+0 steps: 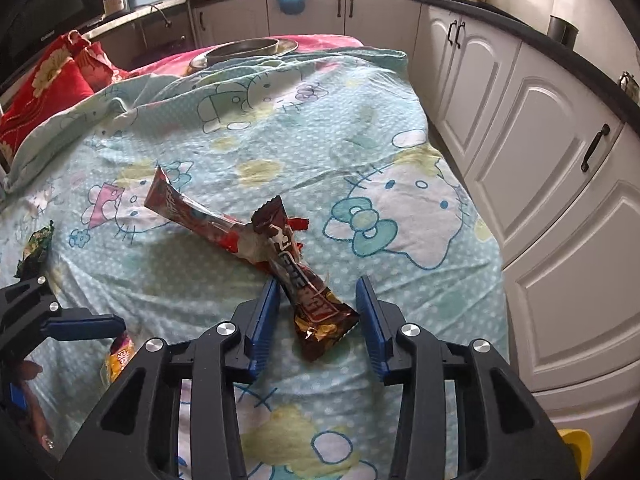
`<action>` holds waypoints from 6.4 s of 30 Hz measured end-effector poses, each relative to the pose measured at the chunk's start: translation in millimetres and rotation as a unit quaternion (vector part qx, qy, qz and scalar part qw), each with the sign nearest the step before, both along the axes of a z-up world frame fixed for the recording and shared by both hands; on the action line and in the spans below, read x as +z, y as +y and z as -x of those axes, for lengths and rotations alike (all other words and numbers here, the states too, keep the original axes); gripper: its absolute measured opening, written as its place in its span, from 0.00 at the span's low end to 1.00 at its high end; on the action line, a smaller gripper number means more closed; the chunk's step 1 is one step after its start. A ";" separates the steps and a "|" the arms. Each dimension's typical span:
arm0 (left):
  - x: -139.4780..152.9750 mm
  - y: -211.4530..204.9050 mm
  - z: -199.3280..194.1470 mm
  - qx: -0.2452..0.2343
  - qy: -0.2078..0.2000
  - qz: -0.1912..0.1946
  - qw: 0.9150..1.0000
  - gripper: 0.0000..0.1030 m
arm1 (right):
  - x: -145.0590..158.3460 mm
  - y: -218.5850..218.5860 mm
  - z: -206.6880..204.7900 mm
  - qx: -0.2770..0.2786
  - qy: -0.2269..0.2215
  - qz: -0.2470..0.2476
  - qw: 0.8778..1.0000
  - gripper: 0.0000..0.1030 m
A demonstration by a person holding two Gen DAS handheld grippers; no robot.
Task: Collect trash
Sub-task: 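Grasp the orange snack packet with the left gripper while the right gripper grasps the brown chocolate wrapper, then carry the snack packet and chocolate wrapper over the yellow bin with both grippers, then open both grippers to drop the packet and wrapper into the bin, then move both tools back over the green packet and red wrapper on the bed, then grasp the green snack packet with the left gripper while the right gripper grasps the red candy wrapper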
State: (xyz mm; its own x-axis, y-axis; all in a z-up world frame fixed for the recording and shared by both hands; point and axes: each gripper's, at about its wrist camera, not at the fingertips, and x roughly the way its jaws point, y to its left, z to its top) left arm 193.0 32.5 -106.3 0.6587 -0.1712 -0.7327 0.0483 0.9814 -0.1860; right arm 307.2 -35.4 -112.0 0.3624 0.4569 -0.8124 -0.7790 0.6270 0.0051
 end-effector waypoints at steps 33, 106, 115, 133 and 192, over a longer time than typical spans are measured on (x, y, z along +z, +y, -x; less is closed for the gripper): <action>11.7 -14.5 31.8 -0.001 -0.014 0.011 1.000 0.27 | 12.0 -119.6 87.9 -0.123 0.024 -0.144 0.982 0.21; 14.1 -273.5 -48.9 -0.221 -0.014 0.000 0.975 0.27 | -19.9 -406.1 124.6 -0.413 0.025 -0.169 0.895 0.24; 7.8 -274.7 -62.0 -0.211 0.003 0.016 0.977 0.45 | -21.9 -407.7 122.6 -0.414 0.027 -0.170 0.894 0.34; 37.7 -189.4 -36.0 -0.123 -0.037 0.016 0.992 0.89 | 12.7 -404.1 133.9 -0.435 -0.036 -0.177 0.882 0.72; 40.8 143.8 79.6 0.159 -0.037 -0.042 0.986 0.89 | 45.8 24.7 28.0 -0.007 -0.048 -0.058 0.997 0.87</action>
State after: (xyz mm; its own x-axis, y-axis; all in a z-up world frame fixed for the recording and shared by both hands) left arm 113.5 176.3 -65.5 0.7213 0.1106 -0.6838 -0.2532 0.9609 -0.1117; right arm 279.2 -10.7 -66.2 0.4424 0.5396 -0.7164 -0.7707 0.6372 0.0040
